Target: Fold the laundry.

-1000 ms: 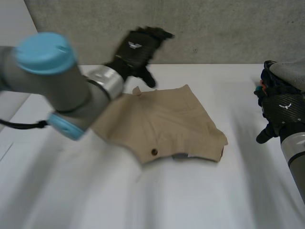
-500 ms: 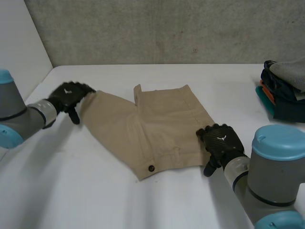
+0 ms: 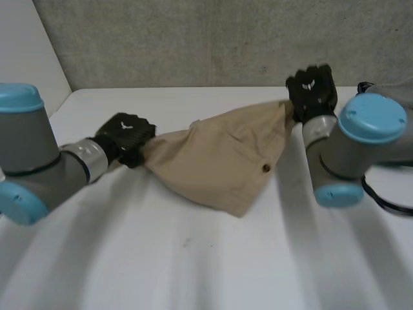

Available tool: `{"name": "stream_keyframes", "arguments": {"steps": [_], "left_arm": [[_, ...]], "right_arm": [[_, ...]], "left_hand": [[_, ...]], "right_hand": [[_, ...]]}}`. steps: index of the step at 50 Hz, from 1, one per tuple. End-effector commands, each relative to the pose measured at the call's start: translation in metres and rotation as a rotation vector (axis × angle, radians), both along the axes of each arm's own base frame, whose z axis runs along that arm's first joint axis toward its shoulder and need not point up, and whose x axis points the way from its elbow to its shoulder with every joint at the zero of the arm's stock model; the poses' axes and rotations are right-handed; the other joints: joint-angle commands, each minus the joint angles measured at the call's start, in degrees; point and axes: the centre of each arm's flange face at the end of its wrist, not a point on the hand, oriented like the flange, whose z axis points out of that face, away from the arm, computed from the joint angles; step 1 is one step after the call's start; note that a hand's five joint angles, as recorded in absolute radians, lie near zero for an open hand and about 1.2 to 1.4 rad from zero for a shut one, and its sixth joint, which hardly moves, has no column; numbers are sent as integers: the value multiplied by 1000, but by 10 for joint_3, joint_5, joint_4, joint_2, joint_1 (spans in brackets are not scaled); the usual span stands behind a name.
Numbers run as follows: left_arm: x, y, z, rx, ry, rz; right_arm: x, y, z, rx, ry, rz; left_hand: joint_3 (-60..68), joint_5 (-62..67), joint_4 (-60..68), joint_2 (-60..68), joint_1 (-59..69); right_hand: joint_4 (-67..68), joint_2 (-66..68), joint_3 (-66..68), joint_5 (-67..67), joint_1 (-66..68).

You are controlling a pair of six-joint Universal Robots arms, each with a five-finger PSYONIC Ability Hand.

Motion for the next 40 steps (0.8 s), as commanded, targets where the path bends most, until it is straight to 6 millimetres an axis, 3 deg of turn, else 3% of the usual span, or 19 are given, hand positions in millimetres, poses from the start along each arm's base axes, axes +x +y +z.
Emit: {"name": "stream_keyframes", "arguments": {"steps": [1,5,7,8,11,12,16,23,33,37,40], "left_arm": [[-16,64,-13,147,51,-37],[-29,82,-28,189,42,-41],[-35,87,-31,181,36,-48],[-36,87,-30,174,37,-43],[-34,79,-25,134,50,-6],[-30,74,-21,105,51,18],[-18,66,3,33,80,78],[-4,69,17,11,93,110],[13,91,-6,81,54,138],[18,86,-13,94,47,161],[21,84,-26,126,28,173]], "right_arm": [[26,-36,-2,-140,-53,76],[36,-40,-26,-146,-44,163],[38,-40,-36,-132,-37,188],[39,-39,-42,-117,-29,202],[33,-36,-42,-77,-22,179],[31,-34,-38,-64,-21,167],[12,-19,-3,13,-19,110],[-21,42,41,201,-7,94],[-55,119,15,565,43,72],[-65,145,-14,705,57,69],[-63,153,-32,715,29,103]], "left_hand": [[120,150,114,114,130],[120,150,114,114,130],[120,150,114,114,130],[120,150,114,114,130],[-155,-125,-161,-160,-145],[-274,-244,-280,-279,-264],[-472,-442,-477,-477,-461],[-492,-463,-498,-498,-482],[-491,-461,-496,-496,-480],[-489,-459,-494,-494,-479],[-487,-457,-493,-493,-477]], "right_hand": [[115,127,140,141,177],[81,93,105,107,143],[-179,-167,-154,-153,-117],[-417,-404,-392,-391,-355],[-585,-573,-560,-559,-523],[-585,-573,-560,-559,-523],[-585,-573,-560,-559,-523],[-585,-573,-560,-559,-523],[-534,-521,-509,-508,-472],[-453,-441,-429,-427,-391],[-430,-417,-405,-403,-368]]}}
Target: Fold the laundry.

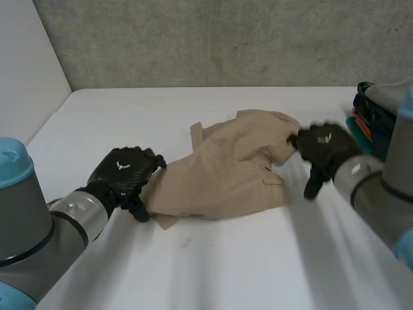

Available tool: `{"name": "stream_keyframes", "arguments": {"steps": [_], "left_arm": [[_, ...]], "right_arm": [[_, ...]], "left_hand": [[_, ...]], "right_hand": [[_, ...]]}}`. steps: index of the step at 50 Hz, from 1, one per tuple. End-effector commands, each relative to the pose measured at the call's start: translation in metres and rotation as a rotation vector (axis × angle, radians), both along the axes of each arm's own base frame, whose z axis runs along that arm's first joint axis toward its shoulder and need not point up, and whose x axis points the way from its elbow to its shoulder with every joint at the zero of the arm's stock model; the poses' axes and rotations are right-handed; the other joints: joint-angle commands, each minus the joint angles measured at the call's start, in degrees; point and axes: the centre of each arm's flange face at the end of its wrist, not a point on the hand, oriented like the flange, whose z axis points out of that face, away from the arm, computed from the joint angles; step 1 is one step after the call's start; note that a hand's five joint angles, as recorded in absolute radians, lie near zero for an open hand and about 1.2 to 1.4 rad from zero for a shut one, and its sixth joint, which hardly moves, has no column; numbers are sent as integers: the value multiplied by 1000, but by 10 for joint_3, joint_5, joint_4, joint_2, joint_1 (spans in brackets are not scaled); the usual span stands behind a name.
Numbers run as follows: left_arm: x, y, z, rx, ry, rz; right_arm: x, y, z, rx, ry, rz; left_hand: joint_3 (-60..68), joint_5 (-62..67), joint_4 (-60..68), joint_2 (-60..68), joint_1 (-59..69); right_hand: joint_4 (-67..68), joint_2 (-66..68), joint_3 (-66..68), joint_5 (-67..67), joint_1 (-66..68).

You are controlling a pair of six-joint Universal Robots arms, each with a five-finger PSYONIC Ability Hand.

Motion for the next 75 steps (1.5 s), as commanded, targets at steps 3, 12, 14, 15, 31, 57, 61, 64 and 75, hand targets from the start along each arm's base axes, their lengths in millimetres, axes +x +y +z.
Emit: {"name": "stream_keyframes", "arguments": {"steps": [3,12,14,15,31,57,61,64,75], "left_arm": [[10,-15,-26,49,-23,49],[13,-34,-36,5,-10,79],[13,-35,-39,5,-16,77],[13,-36,-42,9,-21,76],[12,-48,-55,27,-38,80],[17,-43,118,-481,159,96],[21,-27,164,-594,200,92],[21,-23,175,-607,206,84],[-4,-60,117,-416,90,14]], "right_arm": [[1,23,-47,54,-85,36],[16,7,-87,34,-121,55],[19,4,-90,28,-124,62],[24,1,-92,20,-131,71],[58,-22,-104,-44,-158,129],[44,-10,95,-425,-260,117],[30,0,141,-475,-239,90],[16,-6,159,-495,-191,42],[31,-41,112,-416,17,23]], "left_hand": [[2,12,8,5,-7],[150,160,156,153,141],[191,200,197,193,181],[207,217,213,210,198],[458,468,464,461,449],[606,616,612,608,596],[606,616,612,608,596],[606,616,612,608,596],[606,616,612,608,596]], "right_hand": [[110,110,111,108,116],[163,163,163,160,169],[159,159,160,156,165],[159,159,160,156,165],[232,231,232,229,238],[613,613,613,610,619],[613,613,613,610,619],[613,613,613,610,619],[613,613,613,610,619]]}}
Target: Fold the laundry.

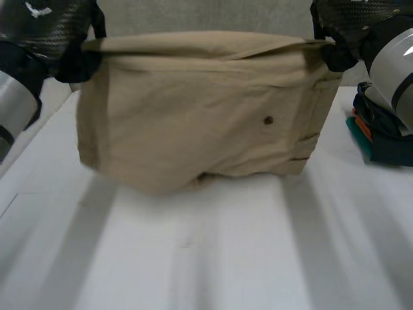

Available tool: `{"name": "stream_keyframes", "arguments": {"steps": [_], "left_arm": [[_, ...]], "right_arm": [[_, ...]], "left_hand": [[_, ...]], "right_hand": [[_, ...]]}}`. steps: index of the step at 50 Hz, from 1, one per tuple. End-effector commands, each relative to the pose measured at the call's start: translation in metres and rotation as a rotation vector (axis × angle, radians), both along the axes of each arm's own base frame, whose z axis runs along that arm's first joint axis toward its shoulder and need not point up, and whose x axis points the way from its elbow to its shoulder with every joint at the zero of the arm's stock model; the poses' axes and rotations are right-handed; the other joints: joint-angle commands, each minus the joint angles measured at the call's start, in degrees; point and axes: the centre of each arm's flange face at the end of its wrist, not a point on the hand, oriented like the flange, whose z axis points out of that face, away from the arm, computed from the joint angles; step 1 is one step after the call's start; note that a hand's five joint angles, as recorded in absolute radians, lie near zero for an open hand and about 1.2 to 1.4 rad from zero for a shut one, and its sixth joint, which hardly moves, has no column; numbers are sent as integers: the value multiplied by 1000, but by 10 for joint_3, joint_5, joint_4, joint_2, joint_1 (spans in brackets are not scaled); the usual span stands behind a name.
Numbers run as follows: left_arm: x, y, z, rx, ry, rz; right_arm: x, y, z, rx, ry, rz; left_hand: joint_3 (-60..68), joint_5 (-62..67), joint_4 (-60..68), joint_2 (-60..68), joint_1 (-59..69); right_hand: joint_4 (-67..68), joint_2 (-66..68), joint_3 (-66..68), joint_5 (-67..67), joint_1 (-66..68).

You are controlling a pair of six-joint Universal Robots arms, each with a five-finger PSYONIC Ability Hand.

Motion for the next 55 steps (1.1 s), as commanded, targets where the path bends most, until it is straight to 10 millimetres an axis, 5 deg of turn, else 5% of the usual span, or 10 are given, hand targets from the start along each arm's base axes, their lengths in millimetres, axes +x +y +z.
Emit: {"name": "stream_keyframes", "arguments": {"steps": [1,4,9,14,19,25,35,46,50,55], "left_arm": [[-23,-41,-63,149,-135,-26],[-37,-77,-94,152,-242,-9],[-57,-108,-87,25,-268,-8],[-70,-140,-23,-289,-148,36],[-69,-139,67,-674,38,101],[-68,-126,87,-719,115,107],[-67,-106,-17,-340,-49,49],[-67,-54,-168,89,-244,-40],[-58,-25,-199,230,-317,-50],[-36,12,-189,341,-377,-7]], "right_arm": [[15,-33,-52,88,128,-43],[22,-48,-77,128,136,-49],[42,-81,-84,-11,45,-57],[53,-110,-27,-393,-193,-110],[54,-109,34,-699,-381,-108],[55,-103,55,-751,-426,-89],[63,-114,-21,-455,-238,-58],[59,-98,-180,-35,21,9],[49,-81,-210,85,82,8],[30,-45,-219,251,172,17]], "left_hand": [[116,124,113,114,156],[116,124,113,114,156],[116,124,113,114,156],[116,124,113,114,156],[116,124,113,114,156],[116,124,113,114,156],[116,124,113,114,156],[116,124,113,114,156],[116,124,113,114,156],[116,124,113,114,156]], "right_hand": [[114,124,119,119,175],[114,124,119,119,175],[114,124,119,119,175],[114,124,119,119,175],[114,124,119,119,175],[114,124,119,119,175],[114,124,119,119,175],[114,124,119,119,175],[114,124,119,119,175],[114,124,119,119,175]]}}
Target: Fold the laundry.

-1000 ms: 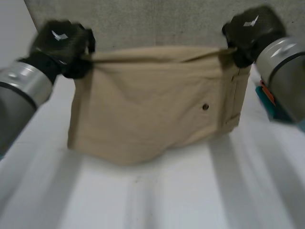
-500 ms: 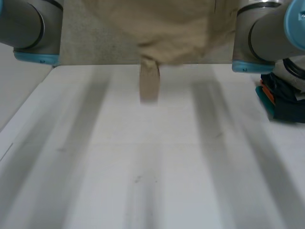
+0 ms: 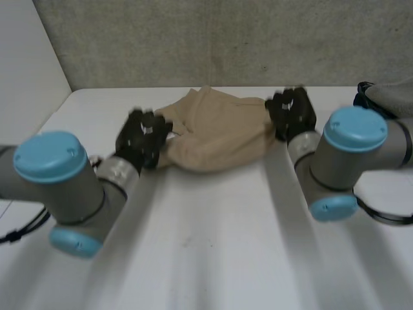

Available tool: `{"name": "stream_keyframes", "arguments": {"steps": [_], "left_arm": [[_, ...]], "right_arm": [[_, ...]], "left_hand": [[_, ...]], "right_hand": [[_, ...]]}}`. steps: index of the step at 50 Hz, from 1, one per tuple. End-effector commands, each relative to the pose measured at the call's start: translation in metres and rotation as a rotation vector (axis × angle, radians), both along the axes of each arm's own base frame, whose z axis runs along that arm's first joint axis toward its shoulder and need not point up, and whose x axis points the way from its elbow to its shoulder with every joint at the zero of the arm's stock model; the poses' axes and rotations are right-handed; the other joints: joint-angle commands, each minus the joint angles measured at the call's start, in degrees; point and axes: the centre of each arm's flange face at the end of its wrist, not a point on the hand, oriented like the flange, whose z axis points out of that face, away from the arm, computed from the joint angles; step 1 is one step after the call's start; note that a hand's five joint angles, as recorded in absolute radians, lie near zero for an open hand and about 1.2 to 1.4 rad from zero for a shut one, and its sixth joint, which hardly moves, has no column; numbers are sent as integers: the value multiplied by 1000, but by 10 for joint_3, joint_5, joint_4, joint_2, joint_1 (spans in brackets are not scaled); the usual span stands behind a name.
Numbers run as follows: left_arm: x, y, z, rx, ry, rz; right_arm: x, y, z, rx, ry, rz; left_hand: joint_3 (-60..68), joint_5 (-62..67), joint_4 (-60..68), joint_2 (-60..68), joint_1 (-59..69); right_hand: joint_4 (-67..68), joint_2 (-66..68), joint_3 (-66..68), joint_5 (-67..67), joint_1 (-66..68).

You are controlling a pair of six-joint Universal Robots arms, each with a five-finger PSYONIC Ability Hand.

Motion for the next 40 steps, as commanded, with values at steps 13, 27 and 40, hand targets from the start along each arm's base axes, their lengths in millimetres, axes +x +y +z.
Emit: {"name": "stream_keyframes", "arguments": {"steps": [13,27,40], "left_arm": [[64,160,18,413,-289,-9],[63,171,24,437,-328,-45],[1,21,40,-82,-237,7]], "right_arm": [[-74,151,18,398,389,48],[-91,184,13,464,460,66],[-58,107,31,253,277,-3]], "left_hand": [[113,121,112,112,154],[113,121,112,112,154],[113,121,112,112,154]], "right_hand": [[112,124,116,118,171],[112,124,116,118,171],[112,124,116,118,171]]}}
